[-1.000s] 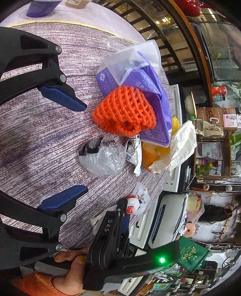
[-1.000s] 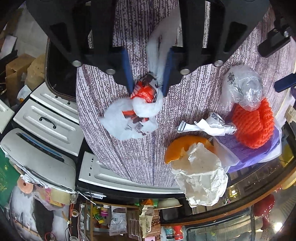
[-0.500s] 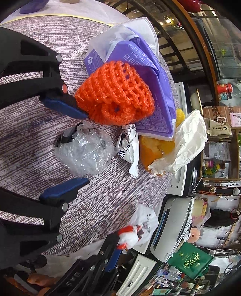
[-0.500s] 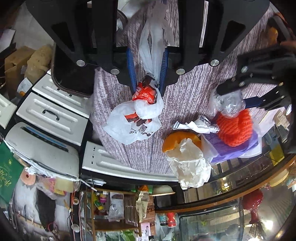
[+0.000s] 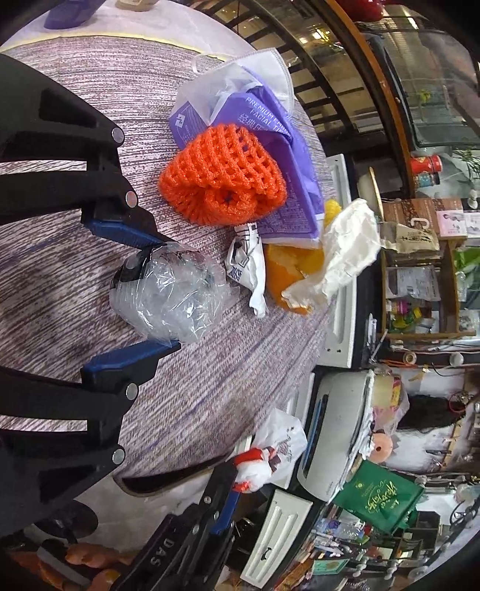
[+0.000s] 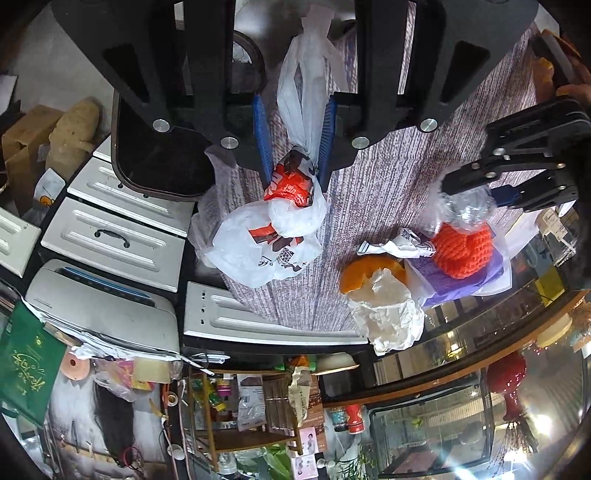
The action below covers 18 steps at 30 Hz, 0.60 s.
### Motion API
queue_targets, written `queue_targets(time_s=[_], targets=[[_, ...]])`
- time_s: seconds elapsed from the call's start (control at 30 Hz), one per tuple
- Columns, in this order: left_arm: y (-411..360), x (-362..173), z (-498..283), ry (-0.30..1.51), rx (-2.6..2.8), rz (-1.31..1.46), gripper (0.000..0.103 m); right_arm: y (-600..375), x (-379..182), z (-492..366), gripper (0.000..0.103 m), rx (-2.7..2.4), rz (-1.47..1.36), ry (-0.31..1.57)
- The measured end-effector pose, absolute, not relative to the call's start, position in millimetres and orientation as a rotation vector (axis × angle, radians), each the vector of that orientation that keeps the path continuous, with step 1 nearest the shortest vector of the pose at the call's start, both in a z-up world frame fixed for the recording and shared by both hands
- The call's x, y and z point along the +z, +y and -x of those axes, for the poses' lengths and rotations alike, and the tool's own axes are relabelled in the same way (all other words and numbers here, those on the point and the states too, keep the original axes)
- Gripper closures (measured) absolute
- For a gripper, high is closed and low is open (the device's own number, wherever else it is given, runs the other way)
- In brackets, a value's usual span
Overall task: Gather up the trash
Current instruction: 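Grasp the white bag with red wrapper in the right tool while the left grasps the clear bag, then carry both bags to the brown bin and open the right tool over it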
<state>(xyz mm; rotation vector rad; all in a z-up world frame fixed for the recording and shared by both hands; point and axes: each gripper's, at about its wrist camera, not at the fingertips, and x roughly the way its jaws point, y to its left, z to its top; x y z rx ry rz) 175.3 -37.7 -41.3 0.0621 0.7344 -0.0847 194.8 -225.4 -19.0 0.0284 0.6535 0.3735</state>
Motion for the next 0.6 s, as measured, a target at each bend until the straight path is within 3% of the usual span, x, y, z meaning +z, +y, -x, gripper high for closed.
queue_targets(time_s=[0.6], targets=[[-84, -25, -138, 0.65, -0.216, -0.026, 0.056, -293, -29, -157, 0.078, 0.255, -0.077, 0.628]])
